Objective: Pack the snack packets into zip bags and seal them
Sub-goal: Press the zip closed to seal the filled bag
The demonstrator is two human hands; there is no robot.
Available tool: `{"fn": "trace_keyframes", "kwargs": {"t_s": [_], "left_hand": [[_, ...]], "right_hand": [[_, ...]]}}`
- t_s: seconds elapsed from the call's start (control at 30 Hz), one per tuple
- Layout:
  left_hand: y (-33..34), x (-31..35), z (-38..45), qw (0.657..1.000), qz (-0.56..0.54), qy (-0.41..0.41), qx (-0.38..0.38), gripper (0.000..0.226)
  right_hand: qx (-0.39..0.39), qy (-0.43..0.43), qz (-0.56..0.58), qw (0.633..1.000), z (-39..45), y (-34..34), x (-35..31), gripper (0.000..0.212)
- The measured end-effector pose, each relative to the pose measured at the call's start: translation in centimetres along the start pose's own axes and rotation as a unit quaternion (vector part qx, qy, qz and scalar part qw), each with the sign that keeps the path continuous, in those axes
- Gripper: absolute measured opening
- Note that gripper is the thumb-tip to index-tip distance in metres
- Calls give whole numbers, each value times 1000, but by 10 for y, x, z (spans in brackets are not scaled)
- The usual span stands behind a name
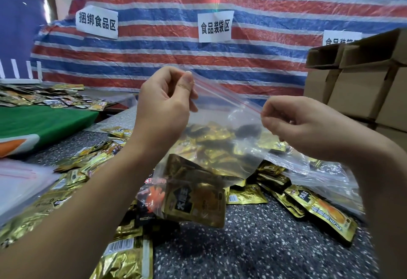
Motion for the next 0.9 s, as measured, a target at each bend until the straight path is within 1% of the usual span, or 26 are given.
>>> {"fn": "trace_keyframes", "kwargs": {"t_s": [0.1,0.13,0.23,0.3,0.37,0.43,0.53,0.6,0.7,0.8,0.9], "left_hand": [[4,-1,0,1000,-12,-7,-23,21],[5,0,0,999,-18,-7,-28,21],[10,2,-2,998,-41,2,-45,18],[16,4,-5,997,-43,13,-59,18],[20,4,-7,997,-35,20,-66,18],[22,2,-9,997,-9,32,-70,19],[25,-1,-10,995,49,50,-73,18],[26,-3,-10,995,31,44,-78,17],[28,-7,-8,994,-35,26,-99,21],[30,-8,-11,995,-4,46,-86,26],[32,-6,-13,995,14,61,-72,27]], "right_hand": [[-15,-2,5,1000,0,2,-4,18],[-12,-10,6,1000,1,4,-6,23],[22,-54,8,998,3,9,-17,45],[28,-78,15,996,6,15,-26,49],[20,-84,12,996,9,21,-31,47],[34,-87,9,996,11,23,-32,42],[43,-95,44,994,12,21,-28,32],[43,-97,65,992,13,19,-25,30],[49,-95,99,989,12,16,-19,28],[34,-96,89,991,10,17,-18,28],[19,-104,76,991,9,17,-19,31]]}}
Point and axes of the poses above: each hand's wrist, its own z-axis towards the middle knuckle, its own y-axis out of the palm, x = y × z, the point moved 4 cm from there along z, towards the middle knuckle, and after that the axes turned 15 degrees about -x, right-handed, at the moved point
